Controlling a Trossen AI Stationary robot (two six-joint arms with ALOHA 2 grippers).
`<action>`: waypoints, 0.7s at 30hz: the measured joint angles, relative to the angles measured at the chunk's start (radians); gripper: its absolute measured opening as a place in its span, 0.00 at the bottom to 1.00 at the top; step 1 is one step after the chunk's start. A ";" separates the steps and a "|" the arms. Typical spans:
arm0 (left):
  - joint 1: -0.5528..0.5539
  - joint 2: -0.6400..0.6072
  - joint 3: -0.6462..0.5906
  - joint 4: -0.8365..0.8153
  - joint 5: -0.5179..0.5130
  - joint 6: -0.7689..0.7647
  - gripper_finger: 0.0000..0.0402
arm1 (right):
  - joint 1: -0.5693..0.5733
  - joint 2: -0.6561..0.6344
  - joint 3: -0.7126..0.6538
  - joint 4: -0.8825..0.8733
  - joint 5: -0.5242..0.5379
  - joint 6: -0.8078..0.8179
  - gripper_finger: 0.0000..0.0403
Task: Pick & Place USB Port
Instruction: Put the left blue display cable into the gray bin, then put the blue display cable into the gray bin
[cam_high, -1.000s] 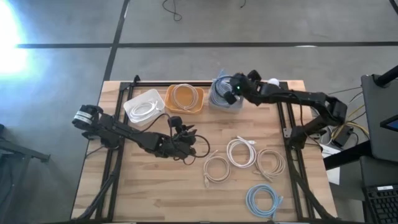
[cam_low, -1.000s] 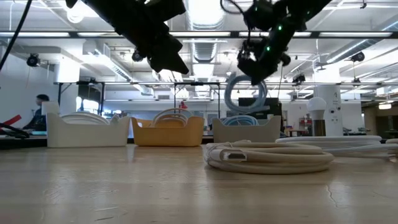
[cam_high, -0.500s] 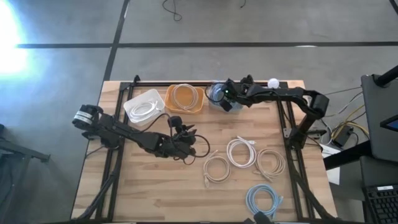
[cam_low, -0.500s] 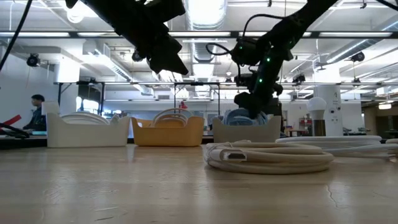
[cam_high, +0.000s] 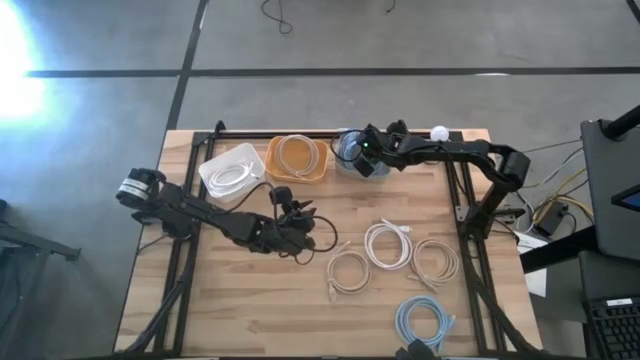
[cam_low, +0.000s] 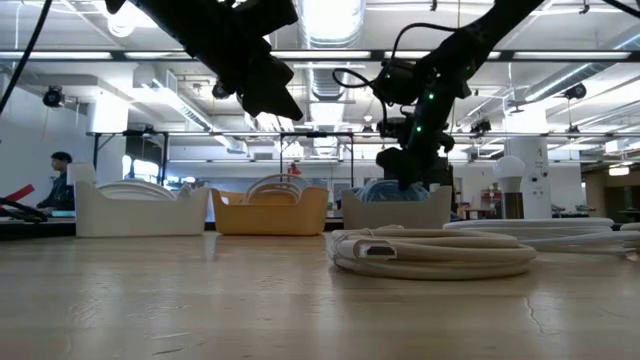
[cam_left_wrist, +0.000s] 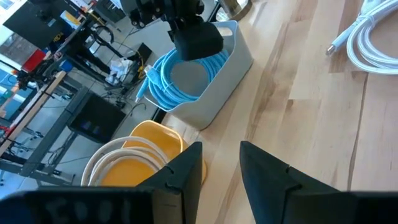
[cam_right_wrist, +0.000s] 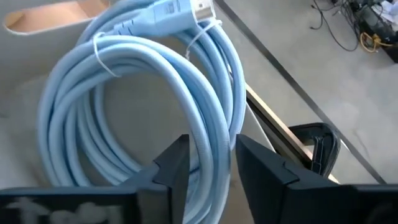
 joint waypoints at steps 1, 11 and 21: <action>0.000 0.000 0.000 0.000 0.002 0.000 0.30 | 0.000 -0.005 0.000 0.000 0.000 0.000 0.34; 0.000 0.000 0.000 0.000 0.006 -0.003 0.30 | 0.098 -0.145 0.000 -0.041 -0.001 -0.013 0.41; 0.000 0.000 0.000 -0.003 0.061 -0.018 0.30 | 0.327 -0.306 0.000 -0.194 -0.049 0.124 0.41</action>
